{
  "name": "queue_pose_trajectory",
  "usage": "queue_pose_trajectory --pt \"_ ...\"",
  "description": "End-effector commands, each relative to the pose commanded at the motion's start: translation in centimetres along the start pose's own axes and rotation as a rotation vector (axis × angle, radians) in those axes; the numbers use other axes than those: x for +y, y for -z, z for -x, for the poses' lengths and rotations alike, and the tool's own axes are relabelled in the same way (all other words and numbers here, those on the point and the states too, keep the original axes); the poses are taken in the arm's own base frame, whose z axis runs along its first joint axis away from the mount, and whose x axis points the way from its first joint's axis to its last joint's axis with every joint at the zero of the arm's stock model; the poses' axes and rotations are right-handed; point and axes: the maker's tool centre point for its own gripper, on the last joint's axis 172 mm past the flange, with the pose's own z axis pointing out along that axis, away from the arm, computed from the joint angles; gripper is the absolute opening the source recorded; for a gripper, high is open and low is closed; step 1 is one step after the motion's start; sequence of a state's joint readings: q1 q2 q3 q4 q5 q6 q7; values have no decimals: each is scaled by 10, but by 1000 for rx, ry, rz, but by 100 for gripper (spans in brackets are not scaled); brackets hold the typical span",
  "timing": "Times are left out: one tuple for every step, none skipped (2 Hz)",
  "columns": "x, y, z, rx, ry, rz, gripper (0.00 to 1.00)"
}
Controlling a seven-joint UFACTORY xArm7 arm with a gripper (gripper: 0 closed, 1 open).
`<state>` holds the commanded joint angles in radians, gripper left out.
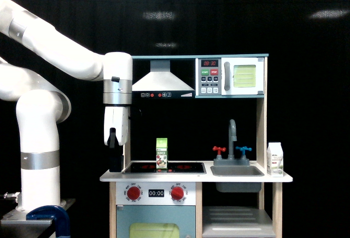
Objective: Put the green box into the sink
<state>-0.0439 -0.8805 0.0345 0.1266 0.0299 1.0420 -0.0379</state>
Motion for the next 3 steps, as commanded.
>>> queue_pose_trajectory --pt "-10 1 -6 35 52 10 100" --pt "-35 20 -26 124 366 8 100" --pt "-87 26 -82 146 1068 68 100"
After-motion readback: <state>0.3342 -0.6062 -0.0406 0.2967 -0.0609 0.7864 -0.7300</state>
